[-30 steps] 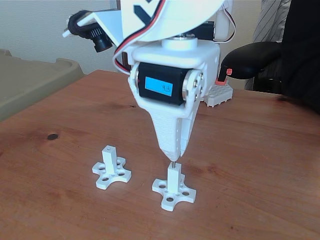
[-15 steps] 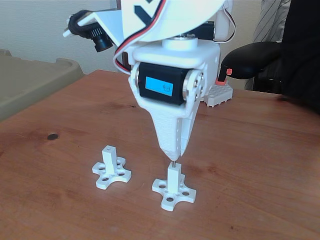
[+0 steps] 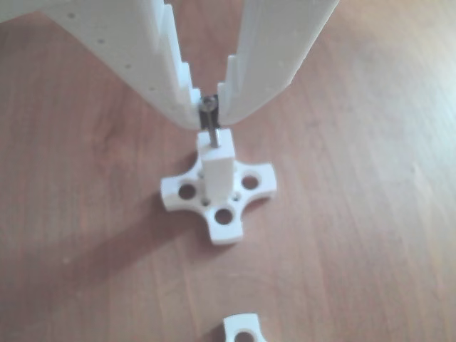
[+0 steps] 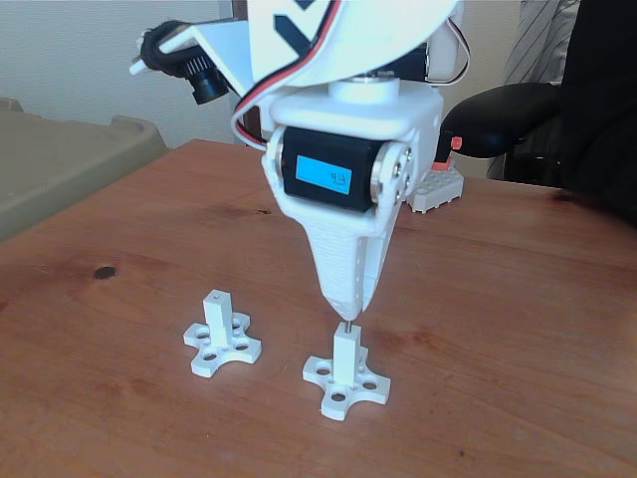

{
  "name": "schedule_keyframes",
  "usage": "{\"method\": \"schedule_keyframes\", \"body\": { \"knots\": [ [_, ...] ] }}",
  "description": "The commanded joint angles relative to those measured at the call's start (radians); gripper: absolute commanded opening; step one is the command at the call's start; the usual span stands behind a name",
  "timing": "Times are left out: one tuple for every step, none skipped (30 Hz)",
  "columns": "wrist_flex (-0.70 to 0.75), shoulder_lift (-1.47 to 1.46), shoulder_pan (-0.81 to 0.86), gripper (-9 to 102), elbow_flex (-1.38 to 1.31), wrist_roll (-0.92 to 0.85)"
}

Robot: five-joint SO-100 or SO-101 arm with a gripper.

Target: Grab the screw and set it in the hole.

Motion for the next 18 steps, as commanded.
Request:
{"method": "schedule_keyframes", "body": {
  "knots": [
    [0.008,0.034,-0.014,-4,-0.052,-0.012],
    [0.006,0.034,-0.014,-4,-0.052,-0.012],
    [0.005,0.032,-0.014,-4,-0.052,-0.012],
    [0.005,0.031,-0.014,-4,-0.052,-0.012],
    [0.002,0.029,-0.012,-4,-0.052,-0.012],
    [-0.002,0.028,-0.011,-4,-0.051,-0.012],
    [-0.005,0.026,-0.009,-4,-0.051,-0.014],
    [-0.006,0.025,-0.008,-4,-0.051,-0.014],
    [-0.008,0.023,-0.006,-4,-0.051,-0.014],
    [-0.011,0.023,-0.006,-4,-0.051,-0.012],
    [-0.012,0.023,-0.005,-4,-0.051,-0.012],
    [-0.014,0.021,-0.003,-4,-0.051,-0.012],
    [-0.017,0.021,-0.003,-4,-0.051,-0.012],
    [-0.017,0.020,-0.003,-4,-0.051,-0.012],
    [-0.017,0.020,-0.003,-4,-0.051,-0.012],
    [-0.017,0.018,-0.003,-4,-0.051,-0.011],
    [-0.018,0.018,-0.003,-4,-0.052,-0.011],
    [-0.018,0.018,-0.003,-4,-0.052,-0.011]
  ]
}}
